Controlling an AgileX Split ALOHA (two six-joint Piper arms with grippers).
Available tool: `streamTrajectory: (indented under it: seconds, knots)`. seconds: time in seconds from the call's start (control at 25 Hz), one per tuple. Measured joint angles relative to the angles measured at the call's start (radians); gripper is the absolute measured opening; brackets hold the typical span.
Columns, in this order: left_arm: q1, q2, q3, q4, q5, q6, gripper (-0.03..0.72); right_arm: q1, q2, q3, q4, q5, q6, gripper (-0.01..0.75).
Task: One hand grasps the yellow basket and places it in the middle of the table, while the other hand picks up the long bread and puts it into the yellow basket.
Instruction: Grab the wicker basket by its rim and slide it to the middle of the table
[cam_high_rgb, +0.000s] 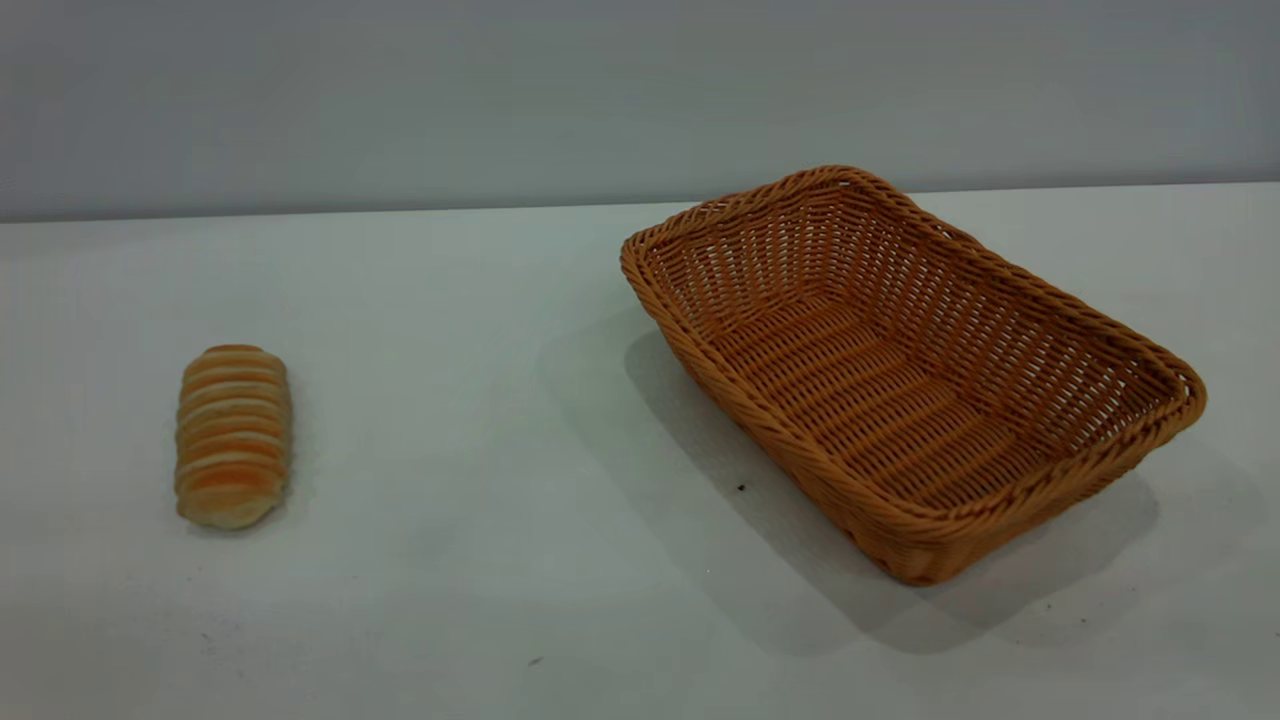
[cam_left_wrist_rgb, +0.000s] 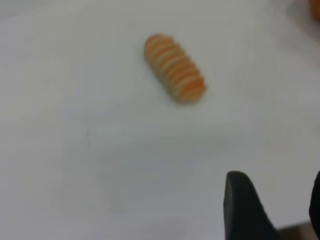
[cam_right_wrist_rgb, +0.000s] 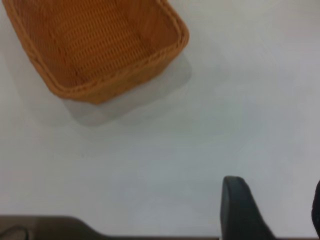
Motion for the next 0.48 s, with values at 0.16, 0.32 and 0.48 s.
streamTrajectory:
  seconds: [0.16, 0.32, 0.48]
  knots:
    - [0.000, 0.130, -0.027, -0.086, -0.162, 0.019, 0.394, 0.000, 0.091, -0.002, 0.002, -0.015, 0.000, 0.351]
    - [-0.002, 0.259, -0.051, -0.178, -0.311, 0.088, 0.394, 0.000, 0.175, -0.011, 0.027, -0.120, 0.010, 0.396]
    - [-0.002, 0.385, -0.056, -0.262, -0.458, 0.212, 0.394, 0.000, 0.300, -0.011, 0.090, -0.296, 0.040, 0.438]
